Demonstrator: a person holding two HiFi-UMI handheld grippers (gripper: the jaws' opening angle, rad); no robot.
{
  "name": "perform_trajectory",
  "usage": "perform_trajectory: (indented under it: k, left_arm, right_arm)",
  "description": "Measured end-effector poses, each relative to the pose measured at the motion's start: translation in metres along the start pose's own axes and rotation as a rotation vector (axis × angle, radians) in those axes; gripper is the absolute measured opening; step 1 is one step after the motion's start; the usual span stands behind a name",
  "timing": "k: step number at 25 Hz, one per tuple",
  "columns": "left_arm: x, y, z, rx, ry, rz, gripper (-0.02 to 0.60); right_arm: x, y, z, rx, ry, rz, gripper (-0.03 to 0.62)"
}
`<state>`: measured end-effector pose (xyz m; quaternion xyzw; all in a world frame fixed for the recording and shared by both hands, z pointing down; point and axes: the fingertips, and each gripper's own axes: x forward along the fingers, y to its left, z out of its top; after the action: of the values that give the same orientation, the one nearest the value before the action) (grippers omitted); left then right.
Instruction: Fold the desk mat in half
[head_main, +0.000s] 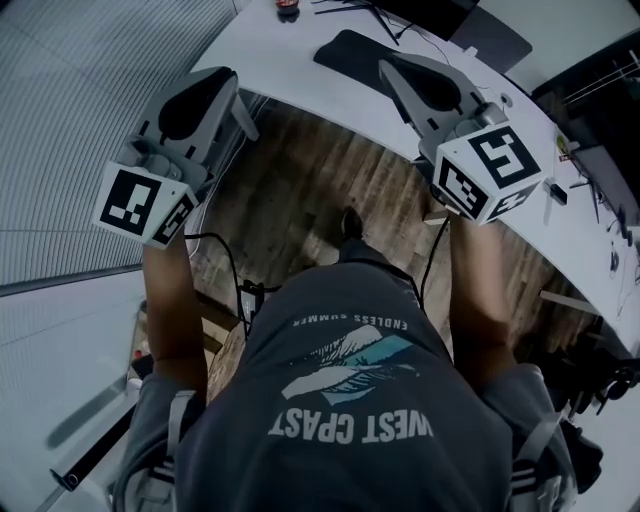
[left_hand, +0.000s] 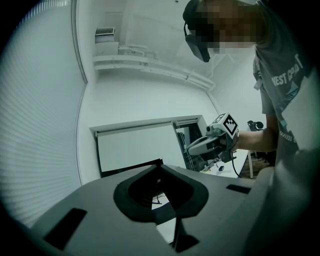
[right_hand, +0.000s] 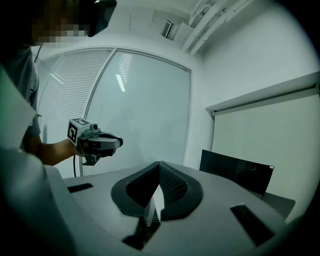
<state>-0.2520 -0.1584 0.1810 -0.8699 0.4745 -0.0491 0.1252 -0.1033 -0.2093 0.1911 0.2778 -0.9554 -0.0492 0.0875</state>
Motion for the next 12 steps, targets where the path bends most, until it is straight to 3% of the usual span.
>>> perform_trajectory:
  k: [8,12]
  left_arm:
    - [-0.002,-0.017,0.015,0.030,-0.005,-0.030,0.034]
    - [-0.003,-0.013,0.003,0.032,0.004,-0.039,0.034]
  right_arm:
    - [-0.013,0.021,0.013,-0.064,-0.009,0.065,0.025]
    - [-0.007,0.025,0.012,-0.067,-0.008,0.070,0.025]
